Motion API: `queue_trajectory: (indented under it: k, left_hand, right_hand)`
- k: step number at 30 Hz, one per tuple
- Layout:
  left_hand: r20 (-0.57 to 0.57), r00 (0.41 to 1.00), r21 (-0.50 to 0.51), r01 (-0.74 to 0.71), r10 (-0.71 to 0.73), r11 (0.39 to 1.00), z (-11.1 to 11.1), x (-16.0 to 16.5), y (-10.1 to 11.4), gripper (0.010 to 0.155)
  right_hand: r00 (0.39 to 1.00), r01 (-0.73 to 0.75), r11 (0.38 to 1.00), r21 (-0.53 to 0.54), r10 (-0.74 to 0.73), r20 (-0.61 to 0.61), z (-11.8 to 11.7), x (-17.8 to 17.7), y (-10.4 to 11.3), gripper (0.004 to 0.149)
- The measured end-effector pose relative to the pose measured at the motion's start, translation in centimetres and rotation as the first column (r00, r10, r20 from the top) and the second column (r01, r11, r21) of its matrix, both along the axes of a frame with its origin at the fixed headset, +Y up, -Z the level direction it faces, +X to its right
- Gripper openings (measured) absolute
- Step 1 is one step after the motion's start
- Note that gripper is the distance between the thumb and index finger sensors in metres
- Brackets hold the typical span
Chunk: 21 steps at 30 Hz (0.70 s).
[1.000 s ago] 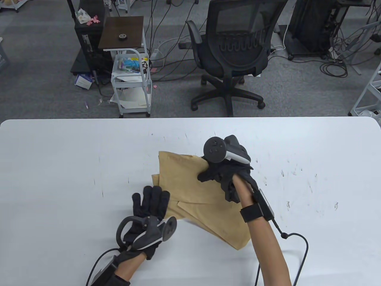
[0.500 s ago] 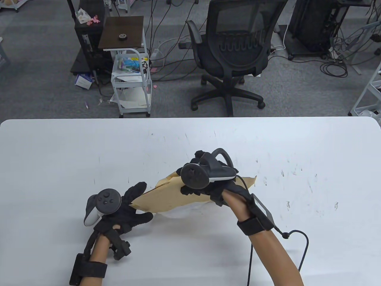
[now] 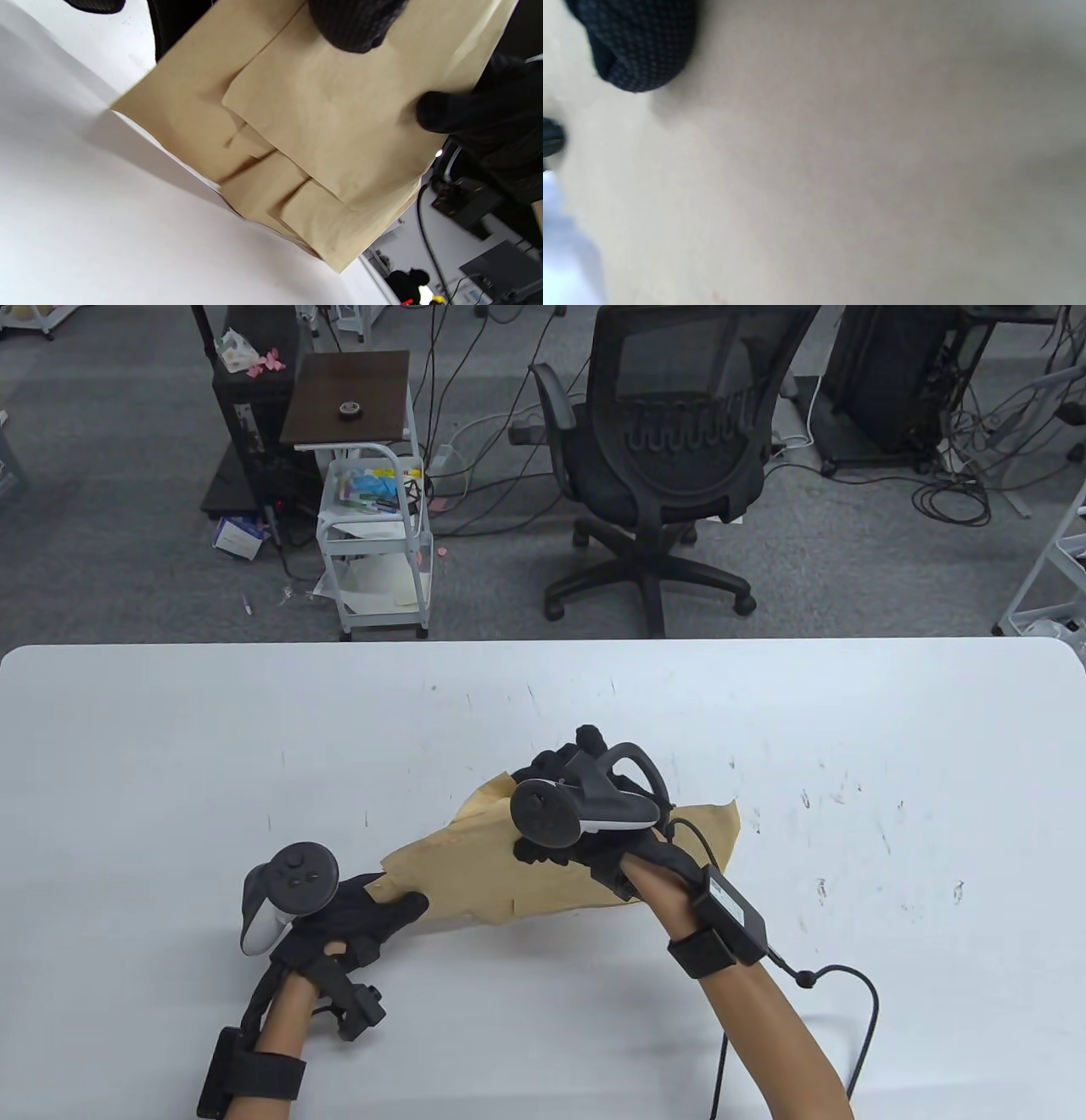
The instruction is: Push scattered envelopes inward from both sides into a neat stack
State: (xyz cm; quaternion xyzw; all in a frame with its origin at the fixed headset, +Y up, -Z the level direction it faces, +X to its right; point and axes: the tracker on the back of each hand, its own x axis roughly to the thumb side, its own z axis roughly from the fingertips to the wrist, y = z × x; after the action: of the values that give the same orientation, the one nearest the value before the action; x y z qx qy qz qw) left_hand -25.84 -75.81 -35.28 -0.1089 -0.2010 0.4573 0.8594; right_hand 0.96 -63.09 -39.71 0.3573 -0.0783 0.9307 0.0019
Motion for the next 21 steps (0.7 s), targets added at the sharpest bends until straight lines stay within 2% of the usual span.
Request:
queue_trajectory:
  k: [2, 4, 8, 12, 15, 18, 21]
  left_hand:
    - [0.013, 0.996, -0.036, -0.090, 0.090, 0.995, 0.0, 0.3, -0.2, 0.051]
    - [0.004, 0.994, -0.022, -0.110, 0.110, 0.994, 0.1, 0.6, -0.1, 0.048]
    - [-0.074, 0.996, 0.099, 0.060, -0.052, 0.993, 0.2, 0.4, 1.2, 0.043]
    - [-0.085, 0.988, 0.140, 0.143, -0.132, 0.980, 0.5, 0.4, 2.2, 0.042]
    - [-0.097, 0.973, 0.179, 0.226, -0.211, 0.958, 0.7, 0.3, 2.6, 0.042]
    - [-0.092, 0.971, 0.180, 0.236, -0.223, 0.955, 0.8, 0.4, 2.7, 0.042]
    - [-0.080, 0.972, 0.173, 0.233, -0.222, 0.957, 0.7, 0.5, 2.6, 0.042]
  right_hand:
    - [1.000, 0.023, 0.999, 0.021, -0.024, 0.016, -0.1, 0.2, -0.2, 0.071]
    - [0.999, 0.035, 0.999, 0.034, -0.036, 0.026, -0.2, 0.4, -0.3, 0.075]
    - [0.999, 0.014, 1.000, 0.019, -0.015, 0.041, -0.4, 0.9, -0.6, 0.106]
    - [0.997, 0.060, 0.996, 0.058, -0.063, 0.048, -0.2, 1.1, -0.5, 0.112]
    - [0.997, 0.063, 0.996, 0.060, -0.065, 0.035, 0.1, 1.2, -0.5, 0.108]
    - [0.996, 0.075, 0.995, 0.070, -0.077, 0.034, 0.4, 1.5, -0.3, 0.104]
    - [0.996, 0.078, 0.994, 0.078, -0.081, 0.041, 0.5, 1.7, -0.3, 0.117]
